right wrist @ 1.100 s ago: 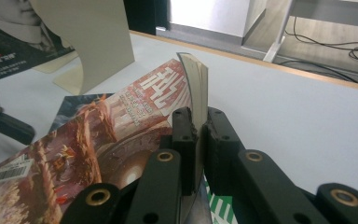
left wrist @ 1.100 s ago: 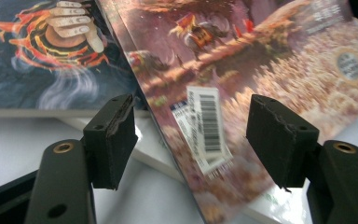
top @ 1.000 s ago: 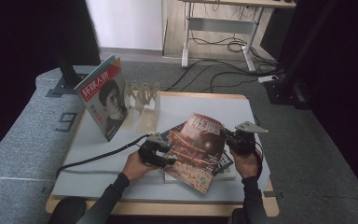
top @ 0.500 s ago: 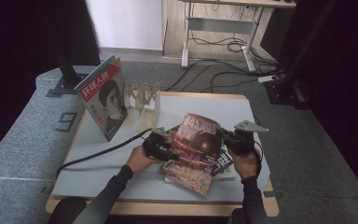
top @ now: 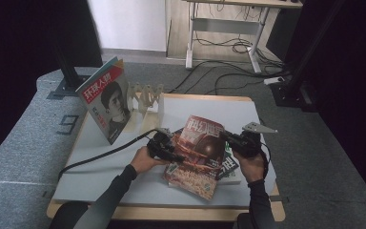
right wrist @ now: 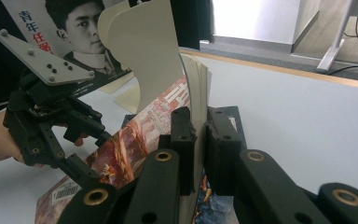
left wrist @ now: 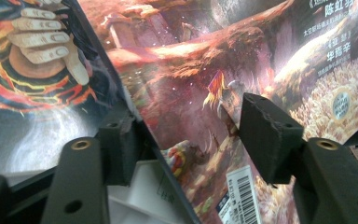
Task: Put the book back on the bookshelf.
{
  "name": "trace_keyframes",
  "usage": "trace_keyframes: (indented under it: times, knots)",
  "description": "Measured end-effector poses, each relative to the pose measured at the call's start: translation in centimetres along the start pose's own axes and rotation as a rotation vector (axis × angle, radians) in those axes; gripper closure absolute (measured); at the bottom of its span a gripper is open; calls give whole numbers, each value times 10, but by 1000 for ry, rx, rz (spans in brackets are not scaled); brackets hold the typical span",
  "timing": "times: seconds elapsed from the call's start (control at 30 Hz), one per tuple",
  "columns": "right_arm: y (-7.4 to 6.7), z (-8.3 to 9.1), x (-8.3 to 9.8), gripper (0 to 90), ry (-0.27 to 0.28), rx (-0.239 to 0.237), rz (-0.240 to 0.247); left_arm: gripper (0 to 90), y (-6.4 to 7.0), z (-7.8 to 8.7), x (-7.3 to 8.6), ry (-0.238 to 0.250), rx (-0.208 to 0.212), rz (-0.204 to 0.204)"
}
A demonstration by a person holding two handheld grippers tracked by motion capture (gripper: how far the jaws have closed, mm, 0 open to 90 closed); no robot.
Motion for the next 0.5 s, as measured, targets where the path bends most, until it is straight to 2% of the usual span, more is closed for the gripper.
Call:
trace_keyframes:
  times: [0.2, 0.3, 0.37, 0.5]
  knots:
    - [-1, 0, 0, 817, -1, -23, -2, 477, 5, 6, 3, -36, -15, -10]
    - [-2, 0, -1, 817, 3, -34, -4, 534, 8, 13, 5, -30, -20, -20]
    - [-3, 0, -2, 817, 1, -38, -3, 603, 10, 19, 8, -14, -9, -29]
    - [-6, -1, -5, 818, 2, -51, 3, 678, 14, 24, 11, -4, 19, -46]
Point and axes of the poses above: each handheld gripper's, and its own axes: z roughly backward along the jaws, x roughly out of its underside, y roughly to its right, the point moved 4 cm from there along -z, roughly forward along the jaws, and after that the axes turned 14 degrees about -y, right-handed, at the moved point
